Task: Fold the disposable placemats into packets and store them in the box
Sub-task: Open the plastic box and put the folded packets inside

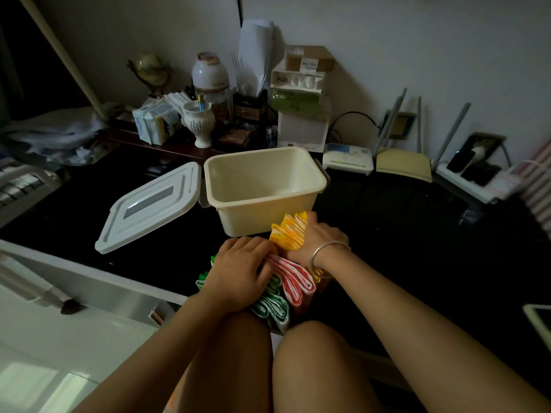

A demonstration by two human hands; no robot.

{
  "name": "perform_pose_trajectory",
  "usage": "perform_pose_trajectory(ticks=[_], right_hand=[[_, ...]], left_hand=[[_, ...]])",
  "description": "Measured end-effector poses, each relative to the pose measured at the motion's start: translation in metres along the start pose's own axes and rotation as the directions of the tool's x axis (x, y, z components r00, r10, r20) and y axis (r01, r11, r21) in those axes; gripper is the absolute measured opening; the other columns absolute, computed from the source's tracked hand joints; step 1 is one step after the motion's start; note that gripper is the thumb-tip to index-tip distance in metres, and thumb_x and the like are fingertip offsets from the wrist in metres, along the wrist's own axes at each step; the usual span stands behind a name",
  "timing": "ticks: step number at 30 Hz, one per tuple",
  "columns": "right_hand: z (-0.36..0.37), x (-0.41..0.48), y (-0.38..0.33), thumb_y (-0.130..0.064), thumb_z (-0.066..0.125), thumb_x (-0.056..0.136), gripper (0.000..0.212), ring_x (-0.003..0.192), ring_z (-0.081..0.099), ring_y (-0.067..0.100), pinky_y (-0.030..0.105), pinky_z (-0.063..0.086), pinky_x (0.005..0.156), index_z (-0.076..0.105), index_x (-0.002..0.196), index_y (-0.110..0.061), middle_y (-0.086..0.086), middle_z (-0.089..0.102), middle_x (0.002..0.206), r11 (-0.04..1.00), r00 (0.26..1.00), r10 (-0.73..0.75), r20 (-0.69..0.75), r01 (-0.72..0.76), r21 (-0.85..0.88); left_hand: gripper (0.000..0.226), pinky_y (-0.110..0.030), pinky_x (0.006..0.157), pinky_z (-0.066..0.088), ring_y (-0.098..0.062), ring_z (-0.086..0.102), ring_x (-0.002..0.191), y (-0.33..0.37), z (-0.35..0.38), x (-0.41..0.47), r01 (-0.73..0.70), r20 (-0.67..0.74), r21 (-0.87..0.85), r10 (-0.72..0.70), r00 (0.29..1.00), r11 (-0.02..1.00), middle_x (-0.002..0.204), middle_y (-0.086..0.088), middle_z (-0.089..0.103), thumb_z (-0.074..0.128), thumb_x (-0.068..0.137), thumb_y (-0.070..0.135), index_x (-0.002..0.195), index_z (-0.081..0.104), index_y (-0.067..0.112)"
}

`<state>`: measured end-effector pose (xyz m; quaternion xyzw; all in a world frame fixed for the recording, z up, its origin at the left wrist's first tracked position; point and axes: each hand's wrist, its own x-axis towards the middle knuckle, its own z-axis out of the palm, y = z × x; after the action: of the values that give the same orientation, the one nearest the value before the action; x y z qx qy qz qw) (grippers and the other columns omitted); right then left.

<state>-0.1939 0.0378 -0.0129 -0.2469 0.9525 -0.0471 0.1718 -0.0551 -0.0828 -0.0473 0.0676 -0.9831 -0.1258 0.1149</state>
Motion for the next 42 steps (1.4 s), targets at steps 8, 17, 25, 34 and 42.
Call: perform_pose_trajectory(ticks=[8, 17, 25, 34, 42], right_hand=[[-0.056, -0.032, 0.027, -0.067, 0.070, 0.065, 0.107, 0.118, 0.053, 0.035, 0.040, 0.046, 0.091, 0.016, 0.143, -0.020, 0.012, 0.049, 0.135, 0.996, 0.986, 0.006, -0.169, 0.009, 0.087], [-0.144, -0.012, -0.001, -0.054, 0.083, 0.053, 0.086, 0.093, 0.065, 0.027, 0.038, 0.056, 0.058, 0.050, 0.126, -0.023, 0.004, 0.062, 0.116, 0.524, 0.986, 0.131, -0.104, 0.021, 0.852], [-0.130, 0.045, -0.042, -0.055, 0.081, 0.060, 0.113, 0.126, 0.047, 0.031, 0.052, 0.042, 0.103, 0.016, 0.146, -0.020, 0.005, 0.043, 0.143, 0.463, 0.946, 0.200, -0.254, 0.137, 0.876], [-0.111, 0.082, -0.053, -0.070, 0.067, 0.068, 0.123, 0.124, 0.046, 0.040, 0.044, 0.048, 0.092, -0.001, 0.152, -0.010, 0.016, 0.036, 0.148, 0.969, 0.985, 0.150, -0.084, -0.130, 0.212], [-0.067, 0.094, -0.055, -0.065, 0.070, 0.067, 0.116, 0.128, 0.044, 0.036, 0.045, 0.043, 0.097, 0.010, 0.150, -0.010, 0.016, 0.035, 0.147, 0.971, 0.968, 0.237, -0.082, -0.233, 0.053]], left_hand=[[0.041, -0.034, 0.087, 0.038, -0.018, 0.060, 0.095, -0.001, 0.004, 0.001, 0.016, -0.025, -0.009, -0.016, 1.000, 1.000, 0.102, 0.009, 0.064, 0.029, 0.089, 0.045, 0.103, 0.062, 0.026], [0.042, -0.033, 0.088, 0.037, -0.014, 0.057, 0.101, -0.006, -0.001, 0.009, -0.031, 0.046, -0.074, 0.034, 0.998, 0.997, 0.103, 0.011, 0.062, 0.029, 0.085, 0.047, 0.106, 0.062, 0.030], [0.034, -0.031, 0.091, 0.036, -0.008, 0.054, 0.094, -0.008, 0.000, 0.014, -0.117, 0.075, -0.159, 0.130, 0.989, 0.980, 0.095, 0.013, 0.063, 0.037, 0.077, 0.044, 0.094, 0.064, 0.031], [0.043, -0.030, 0.100, 0.035, 0.000, 0.054, 0.109, -0.012, 0.001, 0.026, -0.127, 0.095, -0.306, 0.163, 0.982, 0.944, 0.114, 0.025, 0.065, 0.041, 0.074, 0.047, 0.105, 0.069, 0.037], [0.041, -0.029, 0.105, 0.034, 0.003, 0.047, 0.123, -0.008, 0.003, 0.027, -0.118, 0.067, -0.313, 0.145, 0.987, 0.942, 0.133, 0.033, 0.053, 0.044, 0.084, 0.052, 0.119, 0.064, 0.045]])
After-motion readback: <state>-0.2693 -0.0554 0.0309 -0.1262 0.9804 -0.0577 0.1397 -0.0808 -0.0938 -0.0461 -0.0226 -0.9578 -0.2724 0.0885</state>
